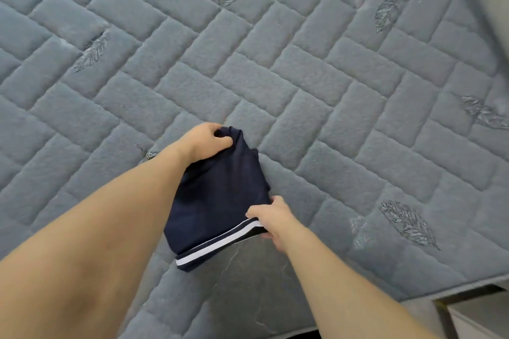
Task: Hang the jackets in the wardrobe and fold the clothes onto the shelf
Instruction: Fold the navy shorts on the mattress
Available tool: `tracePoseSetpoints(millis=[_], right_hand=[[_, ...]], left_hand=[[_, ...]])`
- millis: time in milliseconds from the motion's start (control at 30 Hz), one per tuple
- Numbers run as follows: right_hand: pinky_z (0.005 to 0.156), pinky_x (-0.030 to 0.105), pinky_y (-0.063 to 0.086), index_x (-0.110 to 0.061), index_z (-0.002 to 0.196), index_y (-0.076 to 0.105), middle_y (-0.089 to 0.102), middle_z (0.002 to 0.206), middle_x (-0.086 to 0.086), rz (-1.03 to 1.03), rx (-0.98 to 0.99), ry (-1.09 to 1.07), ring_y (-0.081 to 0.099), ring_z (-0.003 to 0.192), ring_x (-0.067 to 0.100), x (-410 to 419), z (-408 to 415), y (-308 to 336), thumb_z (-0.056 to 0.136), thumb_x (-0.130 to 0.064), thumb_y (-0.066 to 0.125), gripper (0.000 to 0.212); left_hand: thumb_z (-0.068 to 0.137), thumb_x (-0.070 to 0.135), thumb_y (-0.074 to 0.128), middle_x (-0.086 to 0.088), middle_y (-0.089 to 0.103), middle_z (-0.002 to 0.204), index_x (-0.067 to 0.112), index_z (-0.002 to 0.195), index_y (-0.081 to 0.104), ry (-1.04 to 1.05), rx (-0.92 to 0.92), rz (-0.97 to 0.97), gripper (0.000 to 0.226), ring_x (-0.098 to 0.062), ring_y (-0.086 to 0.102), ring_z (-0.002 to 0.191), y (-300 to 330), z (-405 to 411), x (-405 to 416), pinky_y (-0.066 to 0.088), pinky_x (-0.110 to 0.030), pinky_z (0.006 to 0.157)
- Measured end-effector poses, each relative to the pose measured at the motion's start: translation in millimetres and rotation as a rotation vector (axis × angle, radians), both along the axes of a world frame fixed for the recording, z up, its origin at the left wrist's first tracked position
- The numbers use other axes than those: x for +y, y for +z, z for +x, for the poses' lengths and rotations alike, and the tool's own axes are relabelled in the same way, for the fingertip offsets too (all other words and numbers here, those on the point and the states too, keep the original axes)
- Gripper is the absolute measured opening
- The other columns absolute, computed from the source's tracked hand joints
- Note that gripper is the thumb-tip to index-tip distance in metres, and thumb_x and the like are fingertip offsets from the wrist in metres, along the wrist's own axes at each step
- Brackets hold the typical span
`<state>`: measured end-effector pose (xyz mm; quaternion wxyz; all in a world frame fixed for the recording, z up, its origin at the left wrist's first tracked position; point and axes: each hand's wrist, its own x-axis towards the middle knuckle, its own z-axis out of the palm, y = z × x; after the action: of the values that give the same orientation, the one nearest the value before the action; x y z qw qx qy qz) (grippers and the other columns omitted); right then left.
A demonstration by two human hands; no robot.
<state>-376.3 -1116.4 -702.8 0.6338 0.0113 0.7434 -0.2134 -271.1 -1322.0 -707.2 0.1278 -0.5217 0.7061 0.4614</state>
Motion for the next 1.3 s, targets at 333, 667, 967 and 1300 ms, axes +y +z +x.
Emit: tracePoseSetpoints(millis=[333,667,967,1300], right_hand=[[0.061,0.023,0.039,-0.030,0.123,0.028,0.046,0.101,-0.009,-0.114,0.195,-0.459,0.052,0.080,0.009,16.3,41.5,-3.1,0.084,-0.005,0.058,0.055],[0.078,0.038,0.046,-0.014,0.132,0.041,0.062,0.109,0.007,0.097,0.208,-1.152,0.060,0.085,0.027,-19.9,105.6,-7.8,0.092,-0.035,0.055,0.046],[0.080,0.038,0.037,-0.005,0.134,0.037,0.058,0.127,0.018,0.177,0.575,-1.018,0.057,0.108,0.039,-27.9,114.0,-49.4,0.103,-0.044,0.036,0.051],[0.074,0.035,0.033,-0.004,0.129,0.041,0.060,0.107,0.010,0.137,0.663,-0.961,0.058,0.096,0.036,-20.1,116.9,-50.0,0.099,-0.057,0.032,0.061]], left_hand=[[0.085,0.041,0.065,0.000,0.044,0.099,0.015,0.099,0.049,-0.234,0.114,-0.587,0.034,-0.026,0.047,0.093,3.8,31.1,11.7,0.037,-0.037,0.080],[0.094,0.041,0.051,-0.008,0.051,0.118,0.015,0.111,0.056,-0.669,-0.196,-0.749,0.032,-0.032,0.049,0.099,4.4,105.5,38.2,0.042,-0.042,0.082],[0.101,0.027,0.048,-0.008,0.058,0.086,0.013,0.088,0.053,-0.684,-0.045,-0.738,0.020,-0.036,0.059,0.075,-5.0,135.8,10.2,0.035,-0.038,0.059],[0.096,0.036,0.046,-0.003,0.055,0.118,0.019,0.116,0.054,-0.253,0.015,-0.502,0.028,-0.032,0.047,0.111,-7.4,92.0,2.2,0.034,-0.043,0.093]])
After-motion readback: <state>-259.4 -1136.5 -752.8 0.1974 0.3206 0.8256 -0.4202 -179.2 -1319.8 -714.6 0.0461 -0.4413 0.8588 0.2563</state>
